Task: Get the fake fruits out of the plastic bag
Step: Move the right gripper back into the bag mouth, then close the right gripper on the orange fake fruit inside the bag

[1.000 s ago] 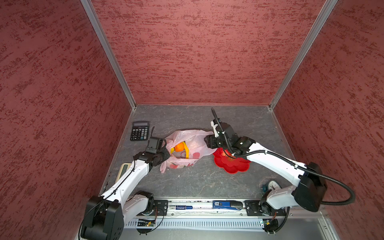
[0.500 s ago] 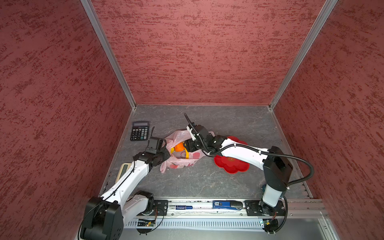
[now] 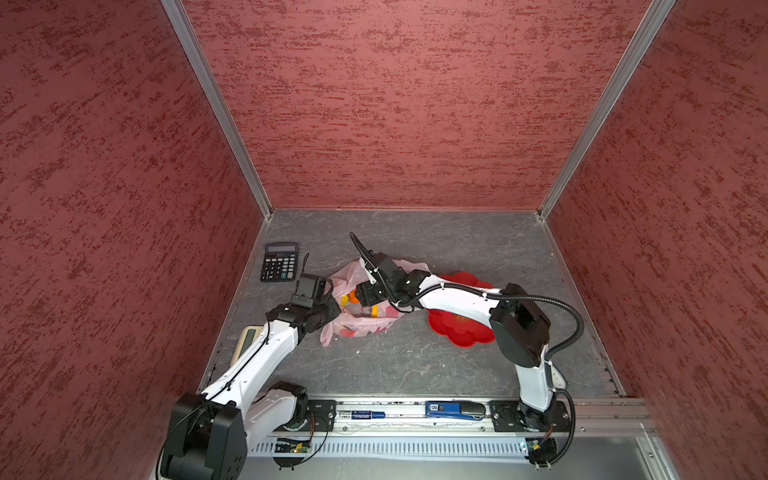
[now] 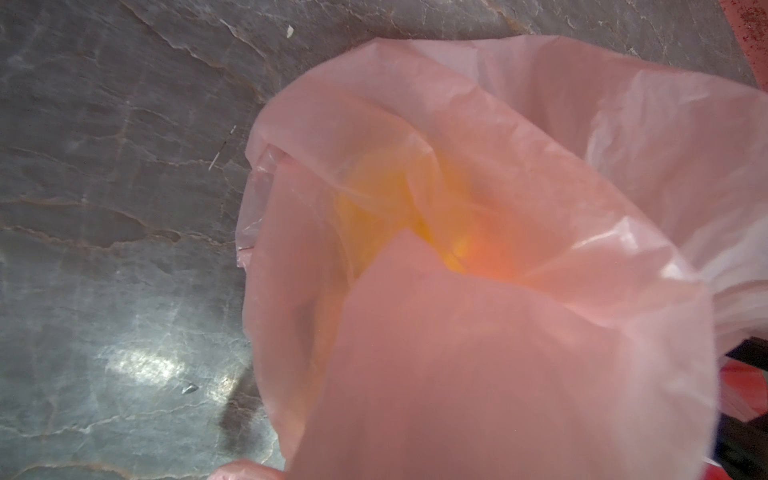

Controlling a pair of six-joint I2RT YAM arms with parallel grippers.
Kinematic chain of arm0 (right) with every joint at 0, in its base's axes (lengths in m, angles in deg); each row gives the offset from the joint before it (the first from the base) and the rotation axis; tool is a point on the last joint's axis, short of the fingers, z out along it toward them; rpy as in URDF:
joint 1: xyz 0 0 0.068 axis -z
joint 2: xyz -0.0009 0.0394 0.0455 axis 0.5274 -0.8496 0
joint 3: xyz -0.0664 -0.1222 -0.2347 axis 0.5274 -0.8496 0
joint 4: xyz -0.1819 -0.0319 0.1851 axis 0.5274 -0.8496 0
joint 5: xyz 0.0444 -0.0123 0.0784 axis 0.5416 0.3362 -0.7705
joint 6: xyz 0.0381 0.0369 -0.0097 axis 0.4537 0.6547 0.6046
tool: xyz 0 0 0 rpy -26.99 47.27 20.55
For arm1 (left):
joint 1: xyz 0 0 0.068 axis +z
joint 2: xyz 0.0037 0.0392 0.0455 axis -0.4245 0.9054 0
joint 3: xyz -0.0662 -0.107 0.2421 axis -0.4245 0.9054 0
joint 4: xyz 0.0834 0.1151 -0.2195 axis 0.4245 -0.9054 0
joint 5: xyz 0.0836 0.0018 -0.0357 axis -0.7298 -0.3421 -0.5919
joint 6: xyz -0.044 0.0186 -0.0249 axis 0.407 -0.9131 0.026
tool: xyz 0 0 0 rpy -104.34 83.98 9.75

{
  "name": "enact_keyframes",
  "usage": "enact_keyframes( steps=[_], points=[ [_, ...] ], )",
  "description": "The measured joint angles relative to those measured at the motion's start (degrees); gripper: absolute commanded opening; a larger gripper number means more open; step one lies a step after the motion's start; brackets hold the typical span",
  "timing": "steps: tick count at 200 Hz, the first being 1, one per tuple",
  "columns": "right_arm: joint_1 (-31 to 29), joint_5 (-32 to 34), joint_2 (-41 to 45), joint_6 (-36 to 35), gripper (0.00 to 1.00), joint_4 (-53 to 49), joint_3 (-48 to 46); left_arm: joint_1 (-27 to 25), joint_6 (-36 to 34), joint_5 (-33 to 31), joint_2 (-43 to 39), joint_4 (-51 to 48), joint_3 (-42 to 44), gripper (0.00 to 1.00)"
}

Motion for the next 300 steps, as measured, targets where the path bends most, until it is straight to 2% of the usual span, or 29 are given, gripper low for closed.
enact_keyframes(
  steps=[100,202,252,300],
  points=[
    [0.0,1.05,-6.93,-0.83,0.72,-1.64,6.69,0.0,0.2,0.04,-1.62,0.35,1.88,0.26],
    [0.02,1.55,-10.08,-0.79,0.72,-1.05,8.17,0.0,0.2,0.04,-1.68,0.35,1.88,0.26],
    [0.11,1.55,-11.04,-0.55,0.68,0.07,8.17,0.0,0.39,0.04,-2.25,0.33,1.9,0.26],
    [0.39,1.55,-11.39,0.04,0.59,0.7,8.17,0.0,0.42,0.04,-2.25,0.33,1.9,0.26]
  ],
)
